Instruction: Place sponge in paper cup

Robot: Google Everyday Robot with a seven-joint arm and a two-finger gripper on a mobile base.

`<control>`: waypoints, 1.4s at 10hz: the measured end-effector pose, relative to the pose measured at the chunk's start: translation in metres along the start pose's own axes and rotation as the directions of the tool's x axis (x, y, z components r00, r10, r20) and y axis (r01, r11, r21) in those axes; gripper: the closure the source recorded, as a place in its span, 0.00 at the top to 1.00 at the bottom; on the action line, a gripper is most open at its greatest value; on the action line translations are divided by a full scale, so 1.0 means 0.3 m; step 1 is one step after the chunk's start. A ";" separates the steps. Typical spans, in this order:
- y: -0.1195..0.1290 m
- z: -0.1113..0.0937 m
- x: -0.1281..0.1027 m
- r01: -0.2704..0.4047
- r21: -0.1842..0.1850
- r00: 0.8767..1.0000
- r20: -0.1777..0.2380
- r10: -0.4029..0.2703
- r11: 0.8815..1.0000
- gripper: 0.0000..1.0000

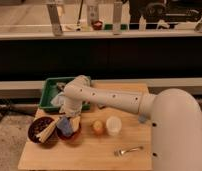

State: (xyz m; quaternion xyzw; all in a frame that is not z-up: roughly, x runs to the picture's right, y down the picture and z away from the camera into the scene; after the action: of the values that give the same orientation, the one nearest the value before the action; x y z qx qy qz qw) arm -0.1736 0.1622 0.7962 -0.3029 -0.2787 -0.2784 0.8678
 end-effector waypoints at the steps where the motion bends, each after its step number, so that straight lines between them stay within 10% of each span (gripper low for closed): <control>1: 0.000 0.008 -0.001 0.004 -0.005 1.000 0.002 -0.004 1.000 0.74; 7: -0.007 0.040 -0.025 0.024 -0.018 1.000 0.020 -0.024 1.000 0.38; 14: 0.019 -0.038 0.043 -0.031 0.052 0.998 0.047 0.029 0.998 0.36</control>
State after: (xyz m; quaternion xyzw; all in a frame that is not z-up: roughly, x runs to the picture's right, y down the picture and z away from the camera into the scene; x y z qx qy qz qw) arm -0.1575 0.1540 0.7948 -0.2905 -0.3012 -0.2508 0.8729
